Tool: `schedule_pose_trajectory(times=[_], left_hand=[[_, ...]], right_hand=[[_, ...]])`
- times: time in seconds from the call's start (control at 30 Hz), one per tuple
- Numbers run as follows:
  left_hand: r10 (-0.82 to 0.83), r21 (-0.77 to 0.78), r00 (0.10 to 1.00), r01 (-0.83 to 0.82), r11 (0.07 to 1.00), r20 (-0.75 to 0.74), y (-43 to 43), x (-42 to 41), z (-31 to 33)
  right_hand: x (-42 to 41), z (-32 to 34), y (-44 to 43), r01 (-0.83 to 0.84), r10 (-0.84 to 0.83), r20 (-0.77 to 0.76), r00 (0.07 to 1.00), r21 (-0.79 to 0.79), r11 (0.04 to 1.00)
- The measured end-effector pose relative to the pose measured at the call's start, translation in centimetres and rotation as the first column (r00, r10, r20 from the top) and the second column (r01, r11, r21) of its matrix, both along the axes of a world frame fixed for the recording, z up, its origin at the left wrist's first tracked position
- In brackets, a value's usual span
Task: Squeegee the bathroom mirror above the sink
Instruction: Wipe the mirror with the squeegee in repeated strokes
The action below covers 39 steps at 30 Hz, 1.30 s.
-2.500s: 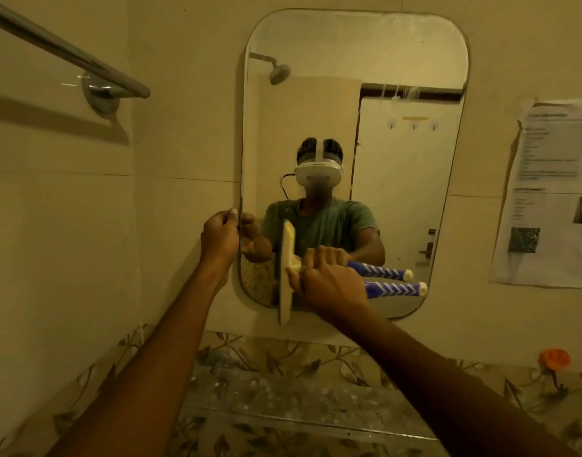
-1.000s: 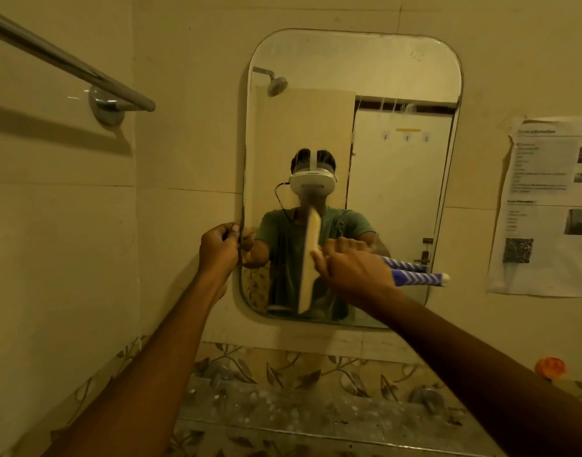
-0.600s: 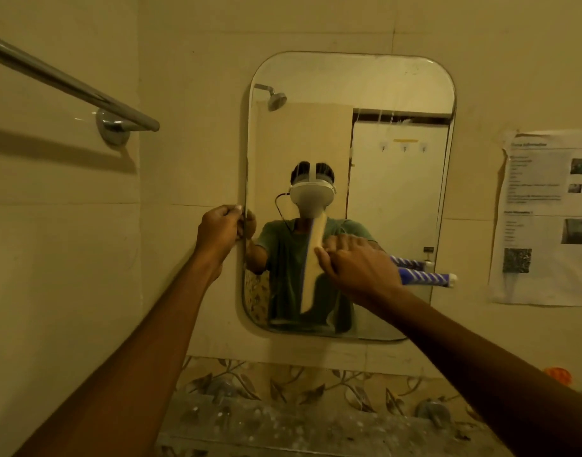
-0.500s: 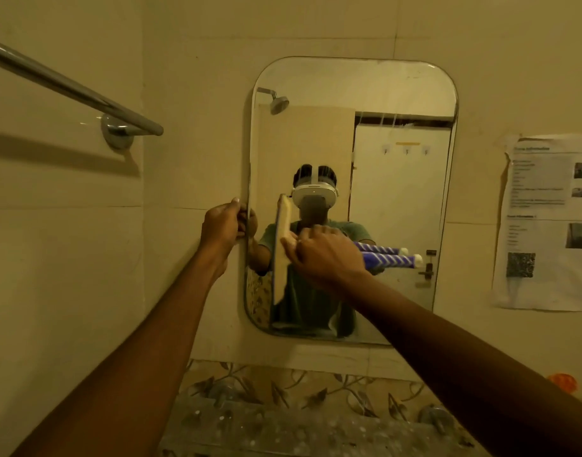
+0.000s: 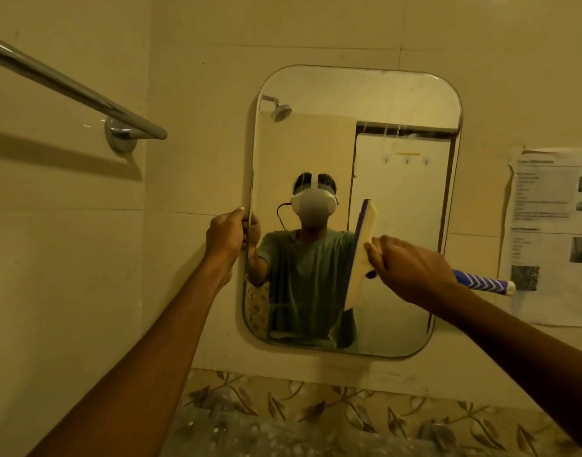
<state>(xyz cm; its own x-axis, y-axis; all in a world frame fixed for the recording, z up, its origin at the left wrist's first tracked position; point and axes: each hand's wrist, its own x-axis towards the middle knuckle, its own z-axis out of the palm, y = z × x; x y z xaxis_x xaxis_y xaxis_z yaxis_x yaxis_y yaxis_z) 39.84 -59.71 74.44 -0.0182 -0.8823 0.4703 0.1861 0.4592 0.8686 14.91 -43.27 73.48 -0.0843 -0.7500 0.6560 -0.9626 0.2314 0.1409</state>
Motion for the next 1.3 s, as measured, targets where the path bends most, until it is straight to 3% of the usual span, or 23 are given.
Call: schedule_pose_trajectory(times=[0.33, 0.53, 0.63, 0.77, 0.87, 1.07, 1.3], left_hand=[[-0.023, 0.042, 1.000, 0.023, 0.999, 0.003, 0.1, 0.4, 0.4], [0.023, 0.010, 1.000, -0.023, 1.000, -0.012, -0.2, 0.2, 0.1], [0.062, -0.020, 0.998, -0.061, 0.998, 0.017, 0.1, 0.2, 0.4], [0.069, -0.066, 0.995, -0.065, 0.996, 0.067, 0.5, 0.9, 1.8], [0.054, -0.084, 0.998, -0.052, 0.995, 0.026, 0.4, 1.0, 3.8], [0.075, -0.064, 0.997, -0.074, 0.995, 0.014, 0.5, 0.6, 5.7], [0.074, -0.054, 0.997, -0.074, 0.996, 0.007, 0.0, 0.3, 5.2]], right_hand=[[10.2, 2.3, -7.8, -0.136, 0.136, -0.032, 0.990, -0.008, 0.991], [1.9, 1.6, -2.6, -0.075, 0.071, 0.083, 0.994, 0.046, 0.996], [-0.8, 0.8, 0.4, -0.009, 0.008, 0.028, 1.000, 0.018, 1.000], [0.9, 1.1, 0.4, -0.008, 0.008, 0.006, 1.000, 0.001, 1.000], [4.4, 2.2, -1.9, -0.088, 0.089, 0.038, 0.995, -0.026, 0.996], [11.6, 0.9, -8.8, -0.147, 0.147, -0.141, 0.979, 0.012, 0.989], [4.8, 0.6, -4.6, -0.088, 0.088, -0.003, 0.996, 0.006, 0.996]])
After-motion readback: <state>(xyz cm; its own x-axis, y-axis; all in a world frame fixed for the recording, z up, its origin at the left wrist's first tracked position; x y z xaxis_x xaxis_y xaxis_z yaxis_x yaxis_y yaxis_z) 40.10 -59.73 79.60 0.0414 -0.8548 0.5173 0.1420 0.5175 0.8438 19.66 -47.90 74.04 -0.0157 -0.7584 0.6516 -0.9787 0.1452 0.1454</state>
